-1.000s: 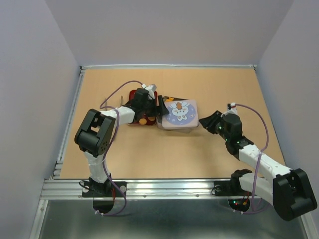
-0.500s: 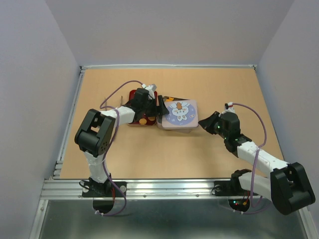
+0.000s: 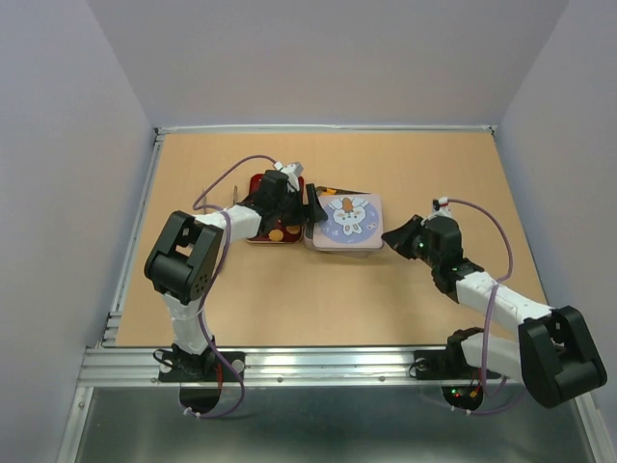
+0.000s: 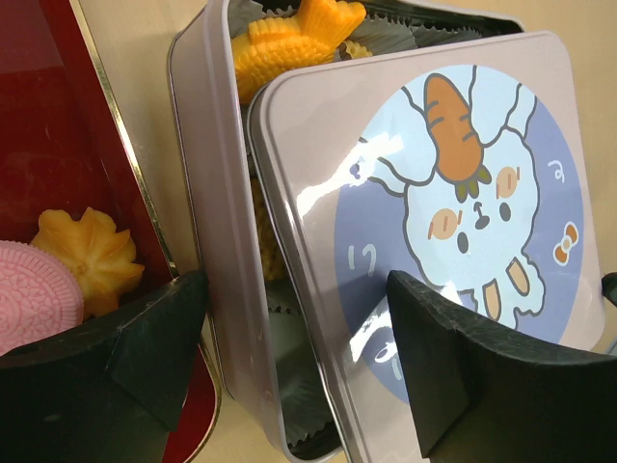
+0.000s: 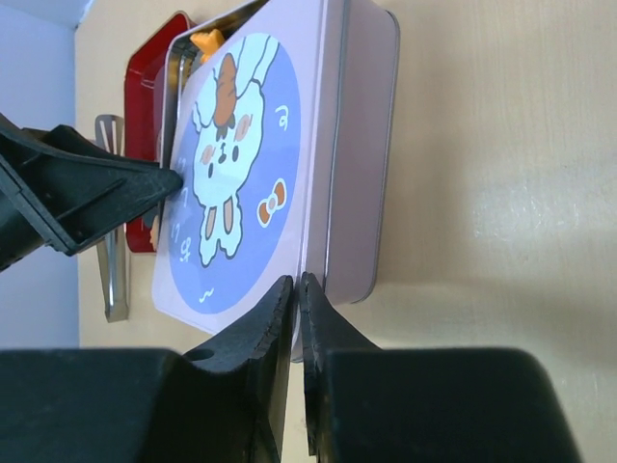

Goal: Pack the cookies

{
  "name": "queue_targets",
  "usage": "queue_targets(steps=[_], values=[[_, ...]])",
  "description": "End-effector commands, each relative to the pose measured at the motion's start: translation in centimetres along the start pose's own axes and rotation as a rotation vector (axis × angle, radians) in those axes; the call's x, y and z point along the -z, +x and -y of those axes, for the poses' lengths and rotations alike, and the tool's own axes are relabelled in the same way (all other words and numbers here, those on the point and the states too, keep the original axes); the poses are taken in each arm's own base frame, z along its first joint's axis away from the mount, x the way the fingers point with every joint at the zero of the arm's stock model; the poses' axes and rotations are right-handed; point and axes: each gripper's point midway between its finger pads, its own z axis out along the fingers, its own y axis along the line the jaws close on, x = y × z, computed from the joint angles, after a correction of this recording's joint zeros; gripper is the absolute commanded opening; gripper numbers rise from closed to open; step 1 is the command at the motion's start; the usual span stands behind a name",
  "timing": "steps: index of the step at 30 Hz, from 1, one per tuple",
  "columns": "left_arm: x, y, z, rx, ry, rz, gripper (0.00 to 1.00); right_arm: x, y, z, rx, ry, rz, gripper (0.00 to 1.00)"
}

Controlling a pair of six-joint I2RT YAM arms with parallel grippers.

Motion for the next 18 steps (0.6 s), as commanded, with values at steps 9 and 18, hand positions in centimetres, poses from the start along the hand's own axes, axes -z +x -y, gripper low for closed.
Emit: queue_targets(steps=[9, 18], values=[[1.5, -2.9, 2.3, -0.04, 0.025, 0.06, 0.99, -0.1, 1.2, -0.3, -0.022, -0.059, -0.02, 0.11], [2.1, -3.5, 3.1, -0.04, 0.043, 0.077, 0.99, -0.3, 1.2, -0.7, -0.035, -0.081, -0.022, 0.1]])
